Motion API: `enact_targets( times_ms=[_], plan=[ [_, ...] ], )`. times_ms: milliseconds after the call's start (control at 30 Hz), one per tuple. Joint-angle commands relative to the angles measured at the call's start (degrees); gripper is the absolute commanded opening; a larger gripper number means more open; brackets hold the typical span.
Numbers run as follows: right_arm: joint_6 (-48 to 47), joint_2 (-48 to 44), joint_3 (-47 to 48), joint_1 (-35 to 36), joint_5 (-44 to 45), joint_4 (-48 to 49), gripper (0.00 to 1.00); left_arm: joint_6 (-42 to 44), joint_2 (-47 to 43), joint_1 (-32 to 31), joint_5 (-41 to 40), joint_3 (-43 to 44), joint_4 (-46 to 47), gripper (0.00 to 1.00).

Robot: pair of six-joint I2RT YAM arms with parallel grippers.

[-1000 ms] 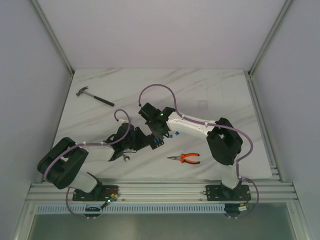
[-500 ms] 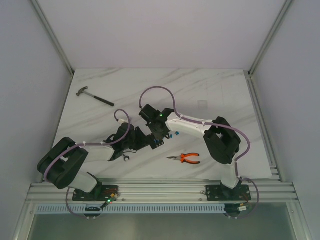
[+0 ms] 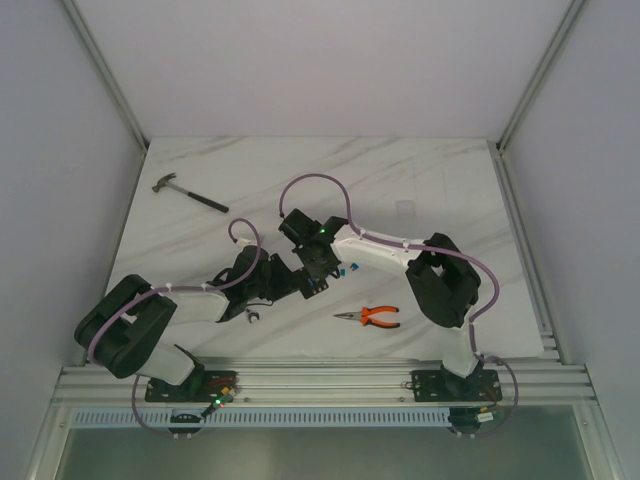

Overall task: Snap on the fuse box
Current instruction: Install the fuse at the fuse box base.

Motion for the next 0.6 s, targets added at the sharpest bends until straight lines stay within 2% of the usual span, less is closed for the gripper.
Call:
enact_targets(
  times_ms=[0, 567],
  plan=[
    [-0.5, 1.5, -0.9, -0.1, -1.1, 0.0, 0.0, 1.0, 0.7, -0.3, -0.7, 0.2, -2.4, 0.43],
    [-3.5, 11.7, 1.2, -0.1, -4.5, -0.7, 0.0, 0.7, 1.8, -0.3, -0.7, -0.3, -1.7, 0.42]
  ],
)
